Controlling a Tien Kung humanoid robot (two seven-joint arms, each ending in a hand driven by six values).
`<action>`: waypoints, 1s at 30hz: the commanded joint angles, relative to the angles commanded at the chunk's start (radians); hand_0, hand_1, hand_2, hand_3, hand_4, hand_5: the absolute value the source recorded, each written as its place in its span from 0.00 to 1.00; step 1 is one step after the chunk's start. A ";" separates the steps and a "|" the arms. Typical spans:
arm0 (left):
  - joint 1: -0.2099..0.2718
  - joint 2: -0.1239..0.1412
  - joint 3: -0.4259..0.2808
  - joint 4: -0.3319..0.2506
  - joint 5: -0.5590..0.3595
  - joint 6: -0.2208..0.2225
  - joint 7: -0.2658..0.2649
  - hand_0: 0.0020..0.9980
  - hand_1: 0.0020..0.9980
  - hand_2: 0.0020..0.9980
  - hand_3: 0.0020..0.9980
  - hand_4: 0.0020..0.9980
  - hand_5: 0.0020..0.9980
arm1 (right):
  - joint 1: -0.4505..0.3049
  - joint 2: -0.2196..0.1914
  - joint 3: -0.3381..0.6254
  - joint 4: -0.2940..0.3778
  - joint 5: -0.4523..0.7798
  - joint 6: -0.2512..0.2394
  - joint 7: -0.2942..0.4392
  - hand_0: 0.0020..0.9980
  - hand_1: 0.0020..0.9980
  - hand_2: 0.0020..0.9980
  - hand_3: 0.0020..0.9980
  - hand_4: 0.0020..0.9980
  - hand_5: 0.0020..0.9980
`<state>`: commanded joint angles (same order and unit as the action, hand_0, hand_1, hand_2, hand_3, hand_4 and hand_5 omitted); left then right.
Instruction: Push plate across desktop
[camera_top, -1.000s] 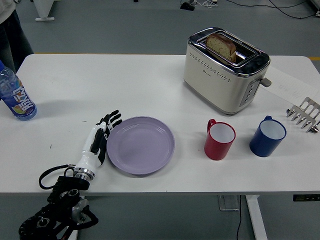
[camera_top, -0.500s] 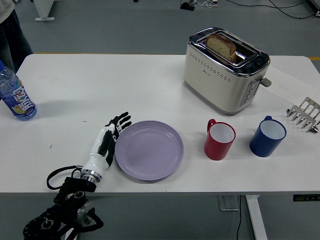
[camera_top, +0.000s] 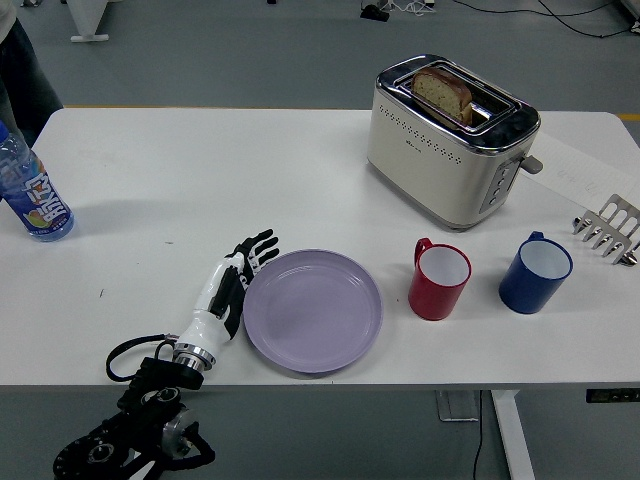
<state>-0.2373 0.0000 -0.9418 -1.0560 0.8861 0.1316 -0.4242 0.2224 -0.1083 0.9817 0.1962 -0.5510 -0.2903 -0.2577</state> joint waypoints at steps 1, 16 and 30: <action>-0.001 0.000 0.002 -0.001 -0.001 0.000 0.000 0.84 0.85 0.87 0.84 0.51 1.00 | 0.000 0.000 -0.001 0.000 0.000 0.000 0.000 0.65 0.61 0.67 0.57 0.33 0.25; -0.032 0.000 -0.068 0.002 0.012 0.011 -0.002 0.84 0.84 0.87 0.83 0.51 1.00 | 0.002 -0.001 -0.001 0.000 0.001 0.000 0.000 0.65 0.61 0.67 0.57 0.33 0.25; 0.000 0.000 -0.254 -0.104 0.142 0.009 0.092 0.81 0.79 0.80 0.76 0.51 1.00 | -0.006 -0.010 -0.077 -0.004 0.101 0.003 0.028 0.65 0.61 0.67 0.57 0.33 0.25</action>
<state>-0.2374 0.0000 -1.1955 -1.1597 1.0277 0.1402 -0.3322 0.2163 -0.1183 0.9045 0.1918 -0.4503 -0.2876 -0.2297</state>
